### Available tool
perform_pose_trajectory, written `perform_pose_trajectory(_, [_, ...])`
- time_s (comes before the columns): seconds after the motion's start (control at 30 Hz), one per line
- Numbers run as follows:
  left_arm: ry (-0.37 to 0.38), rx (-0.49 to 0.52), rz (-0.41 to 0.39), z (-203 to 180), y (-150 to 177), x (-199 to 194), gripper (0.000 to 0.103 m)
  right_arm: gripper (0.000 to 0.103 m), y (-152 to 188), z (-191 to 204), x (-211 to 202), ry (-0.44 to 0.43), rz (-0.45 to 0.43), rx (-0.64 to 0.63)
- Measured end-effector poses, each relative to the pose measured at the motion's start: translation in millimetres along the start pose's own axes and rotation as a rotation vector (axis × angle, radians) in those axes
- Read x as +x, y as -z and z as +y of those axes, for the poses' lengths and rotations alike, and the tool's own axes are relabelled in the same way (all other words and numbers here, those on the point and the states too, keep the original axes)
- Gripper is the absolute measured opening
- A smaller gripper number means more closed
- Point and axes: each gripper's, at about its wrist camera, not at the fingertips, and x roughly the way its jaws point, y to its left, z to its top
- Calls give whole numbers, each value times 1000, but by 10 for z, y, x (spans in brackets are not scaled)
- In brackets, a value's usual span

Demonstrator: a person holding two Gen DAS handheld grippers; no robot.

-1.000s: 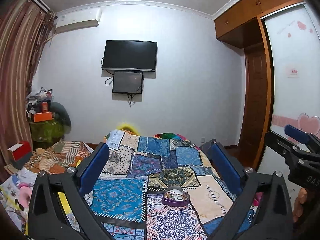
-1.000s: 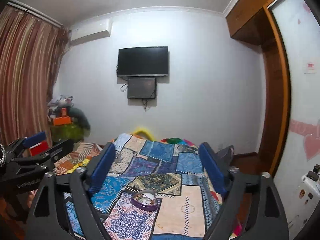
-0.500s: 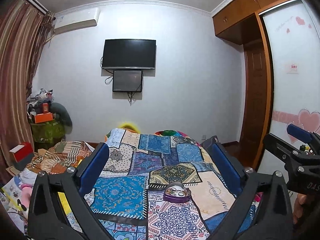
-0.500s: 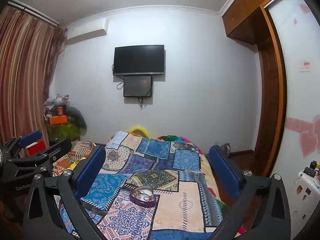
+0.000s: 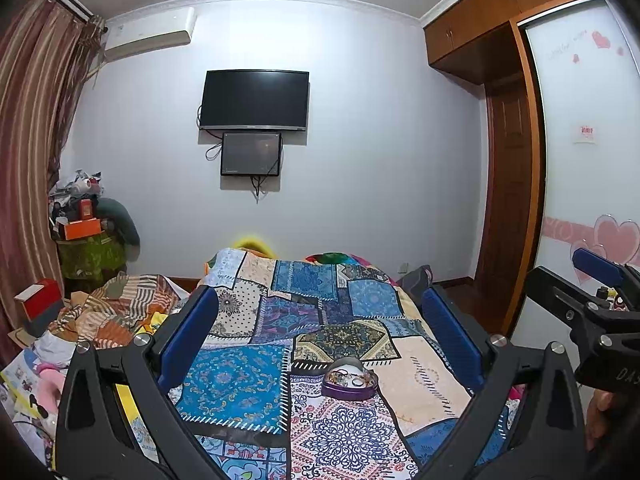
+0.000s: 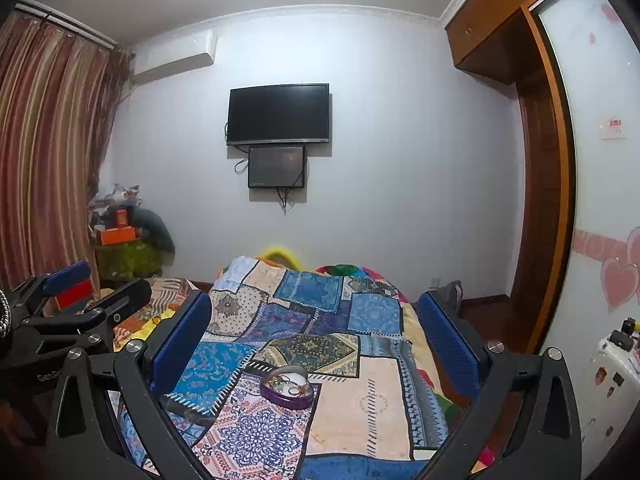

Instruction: Organize jewelry

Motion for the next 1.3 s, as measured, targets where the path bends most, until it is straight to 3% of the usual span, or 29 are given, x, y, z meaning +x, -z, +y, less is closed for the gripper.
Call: perform_pose_trajectory(1.3, [24, -9, 31, 0, 25, 37, 102, 102, 21, -53, 66, -17, 57, 30])
